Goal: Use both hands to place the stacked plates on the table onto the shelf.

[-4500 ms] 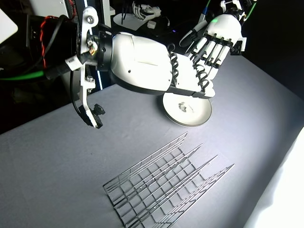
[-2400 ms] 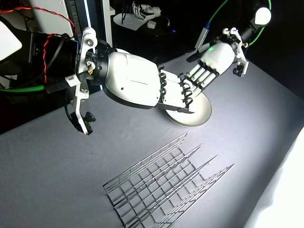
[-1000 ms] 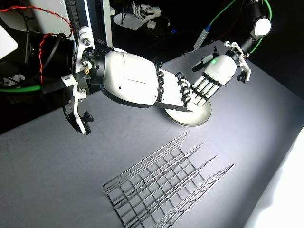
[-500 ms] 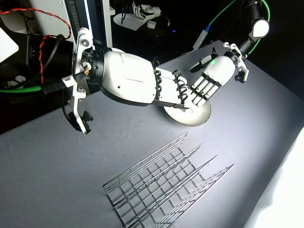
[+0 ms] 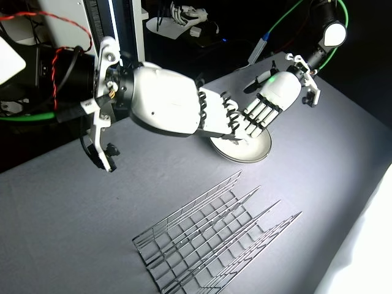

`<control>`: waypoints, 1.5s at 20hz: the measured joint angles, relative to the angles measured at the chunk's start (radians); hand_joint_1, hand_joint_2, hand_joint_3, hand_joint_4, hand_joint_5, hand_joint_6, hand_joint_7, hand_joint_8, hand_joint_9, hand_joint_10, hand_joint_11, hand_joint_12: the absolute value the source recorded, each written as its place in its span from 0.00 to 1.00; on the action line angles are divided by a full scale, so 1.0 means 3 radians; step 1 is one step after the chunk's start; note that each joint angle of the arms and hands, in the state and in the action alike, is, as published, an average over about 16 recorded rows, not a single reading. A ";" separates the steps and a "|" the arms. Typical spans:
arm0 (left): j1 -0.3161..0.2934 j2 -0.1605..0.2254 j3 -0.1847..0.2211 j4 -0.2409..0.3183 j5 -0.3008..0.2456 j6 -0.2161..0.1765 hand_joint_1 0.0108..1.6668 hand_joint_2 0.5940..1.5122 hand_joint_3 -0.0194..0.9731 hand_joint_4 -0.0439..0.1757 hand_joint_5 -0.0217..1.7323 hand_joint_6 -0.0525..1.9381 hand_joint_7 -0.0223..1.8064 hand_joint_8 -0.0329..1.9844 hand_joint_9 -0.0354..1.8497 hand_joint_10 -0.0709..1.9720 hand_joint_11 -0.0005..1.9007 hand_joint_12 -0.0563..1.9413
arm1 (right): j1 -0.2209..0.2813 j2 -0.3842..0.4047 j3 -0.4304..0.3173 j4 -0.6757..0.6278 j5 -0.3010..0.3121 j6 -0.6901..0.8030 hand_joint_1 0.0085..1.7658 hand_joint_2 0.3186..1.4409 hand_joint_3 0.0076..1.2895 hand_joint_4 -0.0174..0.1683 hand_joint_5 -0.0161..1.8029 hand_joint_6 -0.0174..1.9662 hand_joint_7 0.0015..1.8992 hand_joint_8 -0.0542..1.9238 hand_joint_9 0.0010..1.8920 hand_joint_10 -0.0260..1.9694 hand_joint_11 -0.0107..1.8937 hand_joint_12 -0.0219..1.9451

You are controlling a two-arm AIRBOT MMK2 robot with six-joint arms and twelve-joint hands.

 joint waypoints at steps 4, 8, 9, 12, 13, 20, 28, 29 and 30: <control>-0.0105 0.0027 -0.0010 0.0125 -0.0004 -0.0040 0.00 0.57 0.04 0.21 0.01 0.02 0.02 0.01 0.03 0.04 0.01 0.03 | -0.0055 0.0000 0.0000 -0.0001 0.0035 -0.0001 0.01 0.82 0.02 0.10 0.03 0.00 0.02 0.03 0.01 0.00 0.02 0.02; -0.0171 0.0038 0.0025 0.0217 -0.0024 -0.0075 0.00 0.57 0.04 0.21 0.01 0.02 0.02 0.01 0.03 0.04 0.01 0.03 | -0.0092 0.0000 0.0000 -0.0006 0.0067 -0.0002 0.01 0.82 0.02 0.10 0.02 0.00 0.02 0.03 0.01 0.00 0.02 0.02; -0.0180 0.0037 0.0038 0.0232 -0.0031 -0.0085 0.00 0.57 0.04 0.21 0.01 0.02 0.02 0.01 0.03 0.04 0.01 0.03 | -0.0098 0.0000 0.0000 -0.0005 0.0074 -0.0002 0.01 0.82 0.02 0.10 0.02 0.00 0.02 0.03 0.01 0.00 0.02 0.02; -0.0196 0.0028 0.0078 0.0266 -0.0051 -0.0119 0.00 0.57 0.04 0.20 0.01 0.02 0.02 0.01 0.03 0.04 0.01 0.02 | -0.0110 0.0000 0.0000 -0.0008 0.0088 -0.0003 0.01 0.82 0.02 0.10 0.02 0.00 0.01 0.03 0.01 0.00 0.02 0.02; -0.0198 0.0025 0.0091 0.0275 -0.0058 -0.0131 0.00 0.57 0.04 0.20 0.01 0.02 0.02 0.01 0.03 0.04 0.01 0.02 | -0.0111 0.0000 0.0000 -0.0009 0.0090 -0.0003 0.01 0.82 0.02 0.10 0.02 0.00 0.01 0.03 0.01 0.00 0.02 0.02; -0.0155 0.0004 0.0134 0.0312 -0.0093 -0.0224 0.00 0.57 0.04 0.18 0.01 0.02 0.02 0.01 0.03 0.04 0.01 0.02 | -0.0122 0.0000 0.0000 -0.0012 0.0108 -0.0004 0.01 0.82 0.02 0.10 0.02 0.00 0.01 0.03 0.01 0.00 0.02 0.02; -0.0007 -0.0026 0.0098 0.0239 -0.0089 -0.0248 0.00 0.57 0.04 0.16 0.01 0.01 0.01 0.01 0.02 0.03 0.01 0.03 | -0.0140 0.0000 0.0000 -0.0012 0.0129 -0.0006 0.01 0.83 0.02 0.10 0.02 0.00 0.01 0.03 0.01 0.00 0.02 0.02; 0.0013 -0.0033 0.0091 0.0220 -0.0085 -0.0246 0.00 0.57 0.04 0.15 0.01 0.01 0.01 0.01 0.02 0.03 0.01 0.03 | -0.0142 0.0000 0.0000 -0.0012 0.0132 -0.0006 0.01 0.83 0.02 0.10 0.02 0.00 0.01 0.03 0.01 0.00 0.02 0.02; 0.0030 -0.0042 0.0083 0.0199 -0.0079 -0.0243 0.00 0.57 0.04 0.15 0.01 0.01 0.01 0.01 0.02 0.03 0.01 0.03 | -0.0144 0.0000 0.0000 -0.0012 0.0135 -0.0006 0.01 0.84 0.02 0.10 0.02 0.00 0.01 0.03 0.01 0.00 0.02 0.02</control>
